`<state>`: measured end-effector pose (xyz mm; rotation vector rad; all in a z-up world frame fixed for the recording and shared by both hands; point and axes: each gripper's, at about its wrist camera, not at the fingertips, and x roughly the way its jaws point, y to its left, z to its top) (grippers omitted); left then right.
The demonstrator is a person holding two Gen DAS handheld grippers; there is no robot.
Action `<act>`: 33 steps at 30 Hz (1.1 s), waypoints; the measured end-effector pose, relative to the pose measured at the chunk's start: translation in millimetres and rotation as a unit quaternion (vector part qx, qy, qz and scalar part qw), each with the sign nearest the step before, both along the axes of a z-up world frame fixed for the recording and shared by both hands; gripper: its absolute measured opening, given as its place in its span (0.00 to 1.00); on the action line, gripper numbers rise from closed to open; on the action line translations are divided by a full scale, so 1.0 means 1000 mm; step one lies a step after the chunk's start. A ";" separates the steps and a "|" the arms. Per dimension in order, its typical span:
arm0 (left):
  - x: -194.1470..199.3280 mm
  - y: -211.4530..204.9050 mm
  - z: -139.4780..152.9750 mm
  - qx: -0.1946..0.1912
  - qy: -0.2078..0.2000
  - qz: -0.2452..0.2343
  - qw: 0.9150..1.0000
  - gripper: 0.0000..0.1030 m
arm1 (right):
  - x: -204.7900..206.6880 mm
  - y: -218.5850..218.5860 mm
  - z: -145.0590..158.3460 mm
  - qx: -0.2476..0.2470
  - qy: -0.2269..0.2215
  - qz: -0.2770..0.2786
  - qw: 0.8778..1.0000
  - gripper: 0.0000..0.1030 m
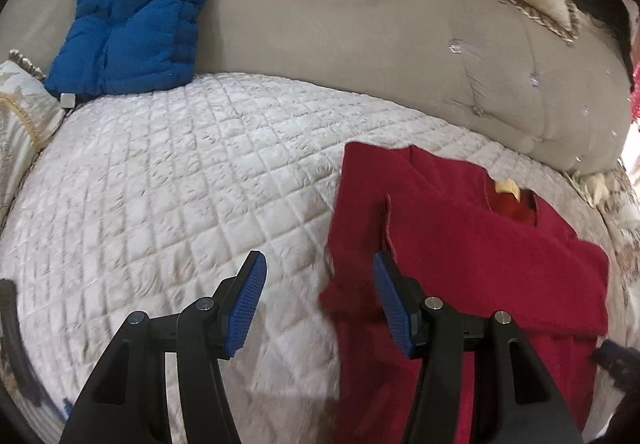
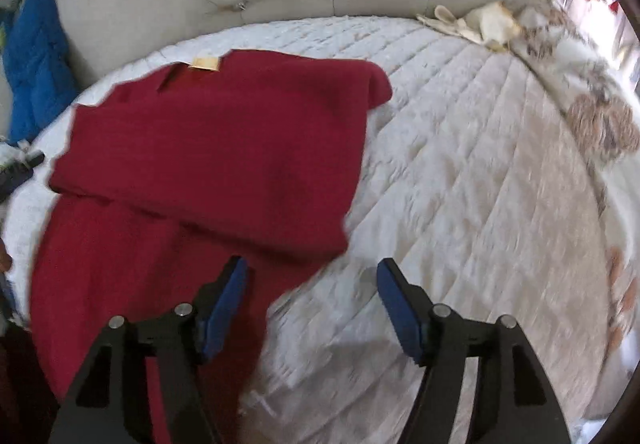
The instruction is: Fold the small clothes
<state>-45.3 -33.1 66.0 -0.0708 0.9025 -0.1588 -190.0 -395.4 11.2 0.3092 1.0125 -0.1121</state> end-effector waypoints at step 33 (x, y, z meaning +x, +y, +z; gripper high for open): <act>-0.171 0.046 -0.033 0.036 0.147 -0.118 0.981 0.33 | -0.155 0.058 -0.006 0.100 0.003 0.094 0.991 0.75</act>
